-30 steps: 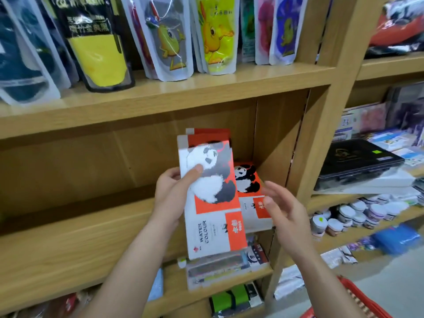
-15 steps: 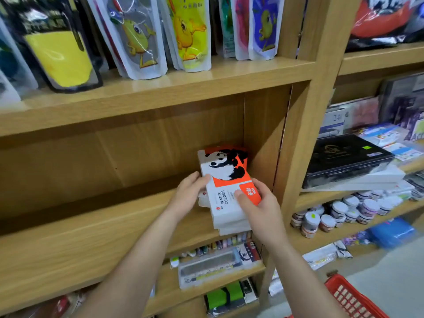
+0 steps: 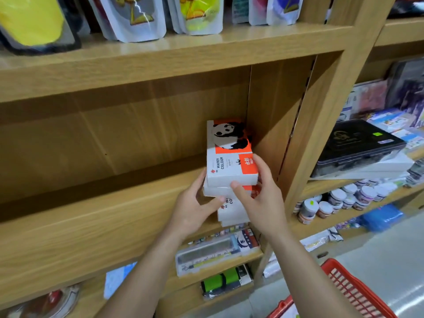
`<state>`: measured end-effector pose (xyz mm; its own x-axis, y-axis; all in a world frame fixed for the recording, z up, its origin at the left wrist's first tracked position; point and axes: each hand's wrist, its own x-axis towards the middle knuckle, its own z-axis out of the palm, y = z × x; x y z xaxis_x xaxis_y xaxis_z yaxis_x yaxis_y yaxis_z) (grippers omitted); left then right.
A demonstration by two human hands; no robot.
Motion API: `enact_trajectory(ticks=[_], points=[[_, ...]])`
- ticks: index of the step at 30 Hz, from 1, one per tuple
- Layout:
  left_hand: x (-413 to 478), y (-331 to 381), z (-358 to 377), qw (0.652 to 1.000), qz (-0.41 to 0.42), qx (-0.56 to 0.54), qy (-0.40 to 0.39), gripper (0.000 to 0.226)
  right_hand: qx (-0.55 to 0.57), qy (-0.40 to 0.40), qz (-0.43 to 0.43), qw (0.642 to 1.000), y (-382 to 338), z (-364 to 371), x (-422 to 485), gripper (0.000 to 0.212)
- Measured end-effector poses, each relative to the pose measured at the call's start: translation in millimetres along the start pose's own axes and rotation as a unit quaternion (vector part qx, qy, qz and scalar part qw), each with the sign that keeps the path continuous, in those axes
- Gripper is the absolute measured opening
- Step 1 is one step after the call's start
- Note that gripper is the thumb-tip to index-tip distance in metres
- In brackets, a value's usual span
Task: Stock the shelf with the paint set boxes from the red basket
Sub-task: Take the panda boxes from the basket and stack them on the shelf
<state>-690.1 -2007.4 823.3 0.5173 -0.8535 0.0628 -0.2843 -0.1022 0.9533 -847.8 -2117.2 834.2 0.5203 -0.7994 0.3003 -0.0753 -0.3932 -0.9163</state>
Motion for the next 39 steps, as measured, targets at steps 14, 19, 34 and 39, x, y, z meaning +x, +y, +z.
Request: enact_trajectory(ticks=[14,19,34,39], points=[[1.4,-27.1,30.3,0.994,-0.001,0.093,0.063,0.084,-0.087,0.034,0.040,0.995,47.1,11.3,-21.9,0.066],[12.3,-32.1,8.8,0.987,-0.018,0.143,-0.066,0.119,-0.026,0.025,0.042,0.998,54.4,4.9,-37.7,0.058],[67.5,-28.3,56.6,0.995,0.000,0.096,-0.007,0.127,-0.191,0.137,0.068,0.970,74.0,2.3,-10.7,0.053],[63.4,-23.2,50.4,0.993,0.006,0.107,-0.057,0.130,-0.221,0.091,0.066,0.969,75.3,-0.2,-12.0,0.061]])
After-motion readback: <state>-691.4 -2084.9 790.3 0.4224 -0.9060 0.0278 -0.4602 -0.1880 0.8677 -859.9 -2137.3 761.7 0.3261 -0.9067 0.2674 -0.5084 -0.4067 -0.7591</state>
